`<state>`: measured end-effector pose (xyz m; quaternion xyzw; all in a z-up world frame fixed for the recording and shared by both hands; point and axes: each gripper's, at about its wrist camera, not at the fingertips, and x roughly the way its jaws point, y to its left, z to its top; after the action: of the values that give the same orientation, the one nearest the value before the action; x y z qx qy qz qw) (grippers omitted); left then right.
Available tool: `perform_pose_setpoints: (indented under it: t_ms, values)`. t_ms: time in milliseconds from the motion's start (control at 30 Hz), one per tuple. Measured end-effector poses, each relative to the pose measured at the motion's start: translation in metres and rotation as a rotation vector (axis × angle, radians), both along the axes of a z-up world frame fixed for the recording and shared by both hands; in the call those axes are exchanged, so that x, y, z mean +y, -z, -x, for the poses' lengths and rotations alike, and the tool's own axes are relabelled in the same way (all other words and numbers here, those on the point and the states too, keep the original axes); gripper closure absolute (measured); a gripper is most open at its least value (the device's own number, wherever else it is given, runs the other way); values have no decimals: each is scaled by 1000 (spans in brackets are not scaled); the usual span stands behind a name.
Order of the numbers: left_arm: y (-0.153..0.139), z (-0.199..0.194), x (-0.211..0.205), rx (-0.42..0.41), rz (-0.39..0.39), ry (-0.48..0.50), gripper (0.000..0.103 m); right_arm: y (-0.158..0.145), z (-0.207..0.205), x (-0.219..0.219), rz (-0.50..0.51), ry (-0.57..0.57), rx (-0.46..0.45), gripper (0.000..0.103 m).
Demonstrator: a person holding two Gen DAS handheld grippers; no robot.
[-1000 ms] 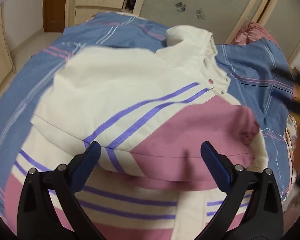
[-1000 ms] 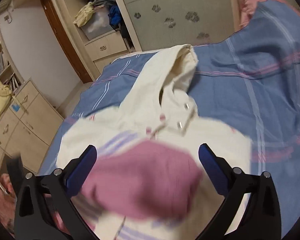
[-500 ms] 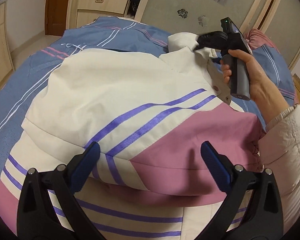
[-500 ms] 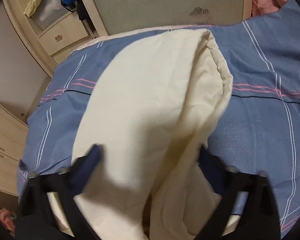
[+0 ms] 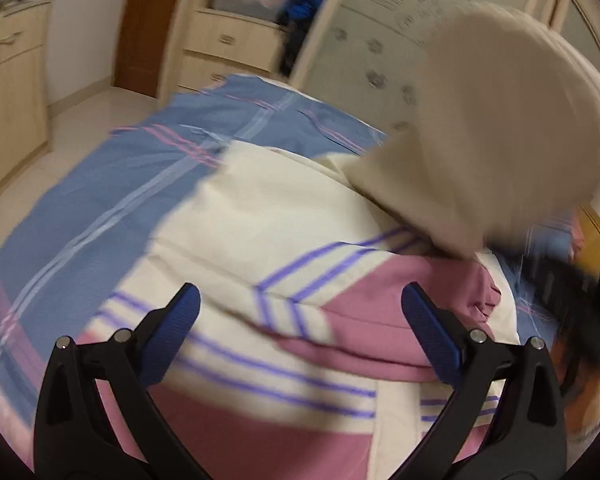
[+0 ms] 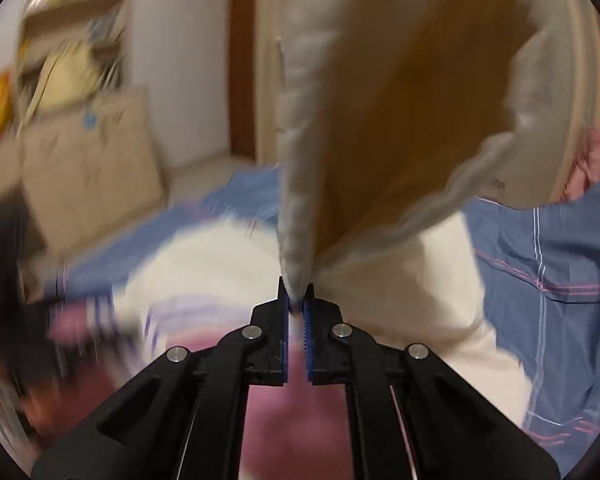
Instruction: Fold large clothes
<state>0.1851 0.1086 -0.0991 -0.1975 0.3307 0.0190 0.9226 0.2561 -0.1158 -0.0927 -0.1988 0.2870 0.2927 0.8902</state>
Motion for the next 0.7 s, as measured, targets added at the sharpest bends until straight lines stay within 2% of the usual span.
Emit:
perform_pose_setpoints:
  t_ms: [33, 67, 100, 133, 167, 233, 300, 333, 367, 400, 433, 467, 500, 533, 567, 633, 667, 700]
  values:
    - [-1, 13, 6, 5, -1, -23, 2, 13, 18, 0, 65, 17, -22, 84]
    - [-3, 24, 9, 10, 1, -31, 2, 28, 37, -4, 133, 35, -44, 59]
    - [-6, 34, 12, 10, 3, -35, 2, 38, 56, -10, 163, 44, -58, 47]
    - [-10, 43, 14, 3, -2, -39, 2, 44, 79, -20, 162, 45, -86, 27]
    - [-16, 48, 13, -6, -9, -35, 2, 45, 93, -28, 155, 40, -100, 19]
    - [-29, 49, 5, -18, -36, -11, 2, 42, 118, -48, 98, 53, -73, 19]
    - [-41, 40, -13, -40, -75, 30, 2, 33, 127, -65, -13, 86, -18, 19]
    - [-46, 30, -29, -56, -118, 68, 2, 25, 130, -76, -87, 110, 14, 19]
    - [-47, 21, -44, -57, -171, 102, 7, 23, 127, -87, -129, 129, 27, 19]
    - [-46, 11, -60, -46, -232, 123, 16, 17, 127, -92, -172, 160, 33, 19]
    - [-41, -3, -74, -11, -278, 146, 40, 12, 128, -94, -209, 185, 41, 19]
    - [-31, -19, -84, 39, -287, 182, 62, 11, 126, -97, -236, 194, 53, 19]
    - [-19, -33, -87, 94, -276, 214, 71, 8, 122, -99, -266, 196, 67, 19]
    - [4, -50, -86, 183, -258, 215, 86, 6, 121, -100, -290, 197, 74, 19]
    - [23, -59, -79, 244, -248, 184, 92, 5, 117, -99, -302, 196, 76, 19]
    - [62, -64, -54, 303, -141, 143, 93, -1, 110, -95, -311, 196, 69, 19]
    - [71, -59, -48, 290, -103, 136, 94, -3, 104, -91, -318, 194, 61, 19]
    - [75, -52, -48, 270, -106, 132, 94, -7, 97, -87, -330, 187, 56, 19]
